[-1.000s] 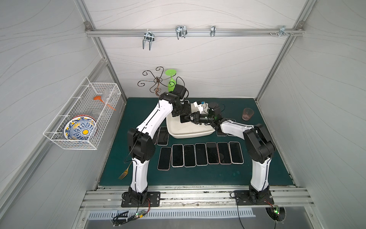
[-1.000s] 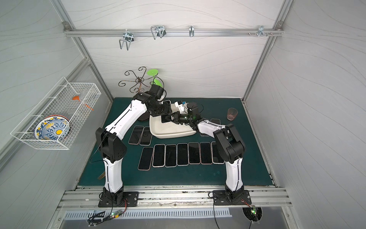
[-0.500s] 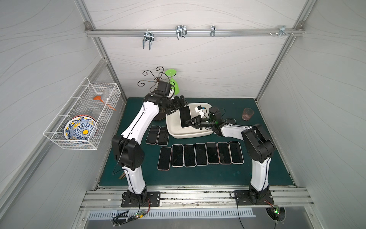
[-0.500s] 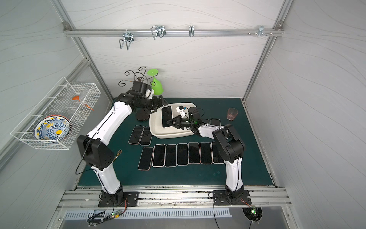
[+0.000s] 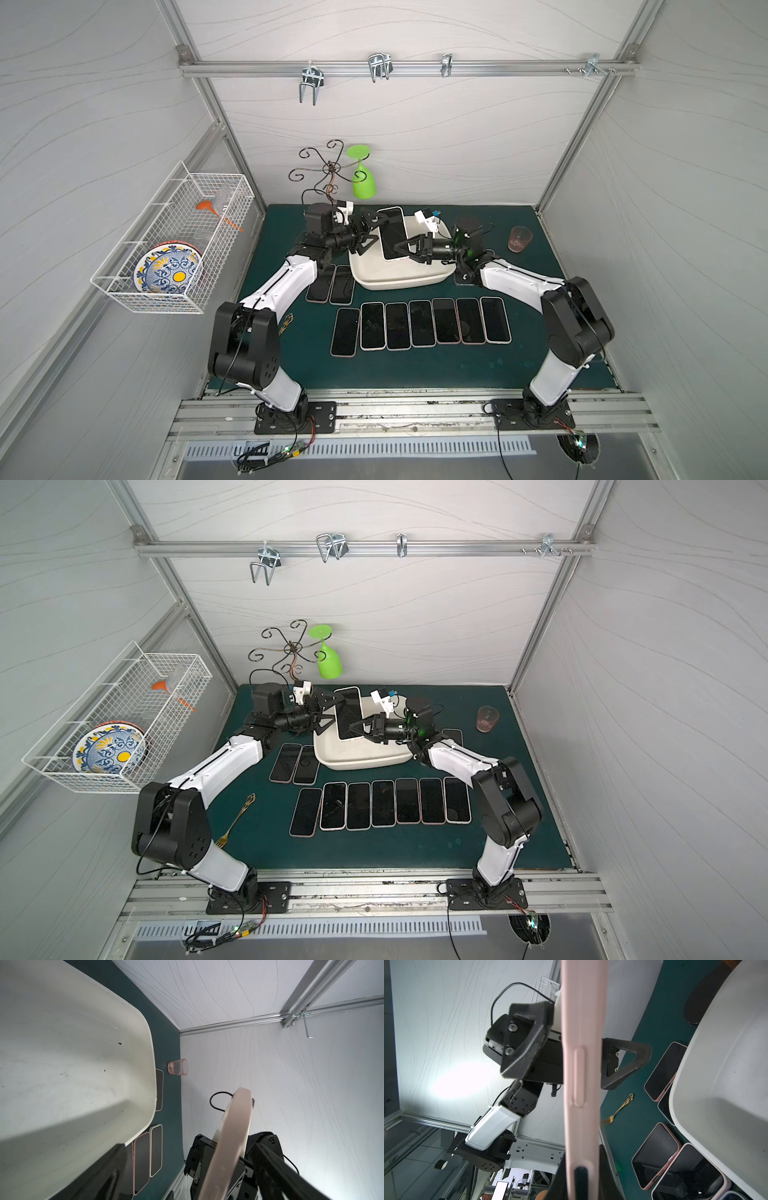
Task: Take the phone out of the storage box
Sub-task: Place the phone at the center of the board.
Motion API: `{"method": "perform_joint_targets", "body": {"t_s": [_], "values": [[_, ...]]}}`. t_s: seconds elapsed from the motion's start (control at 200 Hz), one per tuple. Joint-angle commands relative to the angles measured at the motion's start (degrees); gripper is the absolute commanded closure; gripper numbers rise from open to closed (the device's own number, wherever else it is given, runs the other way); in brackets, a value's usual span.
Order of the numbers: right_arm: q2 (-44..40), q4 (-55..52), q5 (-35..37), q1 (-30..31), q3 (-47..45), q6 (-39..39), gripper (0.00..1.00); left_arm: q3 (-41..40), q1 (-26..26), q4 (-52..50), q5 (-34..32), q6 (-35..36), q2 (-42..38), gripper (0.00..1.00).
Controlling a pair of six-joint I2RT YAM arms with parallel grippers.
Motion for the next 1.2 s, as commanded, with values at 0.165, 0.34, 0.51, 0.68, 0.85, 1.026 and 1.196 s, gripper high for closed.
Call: {"method": "perform_joint_targets", "body": {"t_s": [0.165,0.34,0.51,0.68,0.85,1.026,1.196], "values": [[-1.77,-0.29,-1.81,1.2,3.41,-0.52,1.0,0.13,-0.18,18.23,2.56,-5.73,-2.47,0.52],[-0.25,1.52,-1.96,1.58,4.71,1.32,1.0,-1.56,-0.19,18.4,4.29,-6.32,-2.52,0.57],[2.18,2.36,-2.91,2.2,6.97,2.91,1.0,-3.13,-0.27,21.27,6.45,-8.23,-2.28,0.59],[3.13,2.3,-3.63,2.26,8.42,3.66,1.0,-5.43,-0.27,22.13,8.15,-8.69,-2.56,0.75],[3.43,-0.05,-4.28,2.27,9.11,2.69,0.9,-7.03,-0.27,22.54,8.75,-8.92,-3.39,0.92],[3.48,-3.51,-5.51,1.42,9.74,1.13,0.01,-6.07,0.81,21.62,9.41,-8.79,-5.12,1.0],[1.37,-18.19,-4.69,-1.69,10.22,-6.52,0.01,-4.62,5.65,14.22,11.8,-5.19,-9.18,1.0]]}}
